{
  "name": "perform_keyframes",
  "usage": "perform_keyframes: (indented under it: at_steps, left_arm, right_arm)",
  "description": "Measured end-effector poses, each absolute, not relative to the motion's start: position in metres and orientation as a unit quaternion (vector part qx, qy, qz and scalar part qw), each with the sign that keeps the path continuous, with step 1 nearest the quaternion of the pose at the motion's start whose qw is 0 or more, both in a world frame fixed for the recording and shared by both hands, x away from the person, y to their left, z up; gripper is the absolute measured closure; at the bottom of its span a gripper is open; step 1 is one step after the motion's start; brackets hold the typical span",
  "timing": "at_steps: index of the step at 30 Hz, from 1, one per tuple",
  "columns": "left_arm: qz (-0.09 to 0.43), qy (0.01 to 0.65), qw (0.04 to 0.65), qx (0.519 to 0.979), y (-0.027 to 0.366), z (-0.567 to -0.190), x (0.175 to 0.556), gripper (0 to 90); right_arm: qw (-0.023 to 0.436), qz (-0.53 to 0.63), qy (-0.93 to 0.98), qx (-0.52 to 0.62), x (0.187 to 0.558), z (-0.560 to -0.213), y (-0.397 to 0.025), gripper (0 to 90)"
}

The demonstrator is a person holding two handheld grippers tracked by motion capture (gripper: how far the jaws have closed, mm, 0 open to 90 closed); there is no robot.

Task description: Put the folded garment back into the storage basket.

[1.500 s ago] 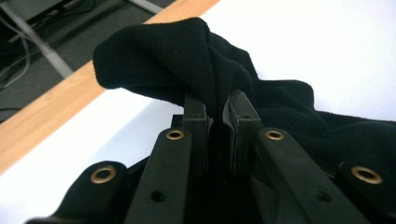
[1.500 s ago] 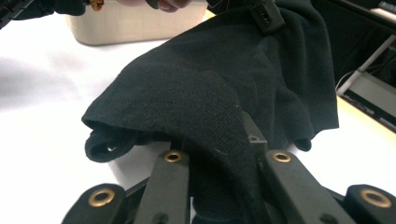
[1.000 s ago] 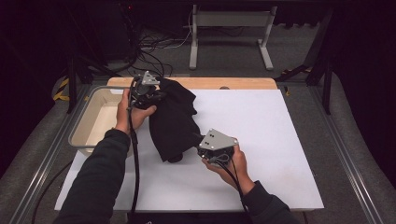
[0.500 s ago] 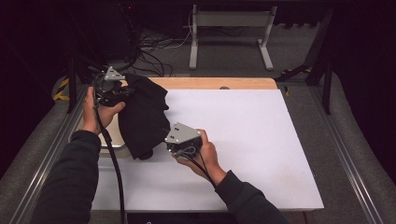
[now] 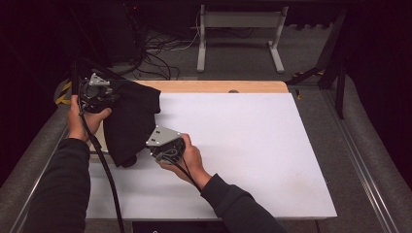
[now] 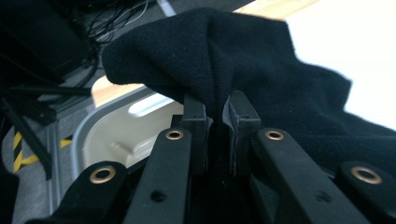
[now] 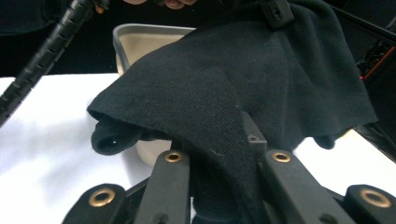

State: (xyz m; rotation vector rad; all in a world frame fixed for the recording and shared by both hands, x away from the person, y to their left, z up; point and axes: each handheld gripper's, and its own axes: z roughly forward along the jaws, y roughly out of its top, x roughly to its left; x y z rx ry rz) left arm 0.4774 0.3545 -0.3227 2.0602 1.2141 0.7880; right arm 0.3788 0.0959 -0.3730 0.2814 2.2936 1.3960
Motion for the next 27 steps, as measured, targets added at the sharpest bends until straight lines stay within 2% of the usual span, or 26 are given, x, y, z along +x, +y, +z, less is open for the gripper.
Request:
perform_keyframes:
  at_steps: [23, 27]
  left_arm:
    - [0.306, 0.471, 0.218, 0.798, 0.377, -0.357, 0.506, 80.4]
    - [0.293, 0.473, 0.208, 0.805, 0.378, -0.364, 0.511, 80.1]
  right_arm:
    - [0.18, 0.474, 0.856, 0.102, 0.398, -0.39, 0.162, 77.0]
    - [0.17, 0.472, 0.859, 0.106, 0.402, -0.395, 0.168, 76.7]
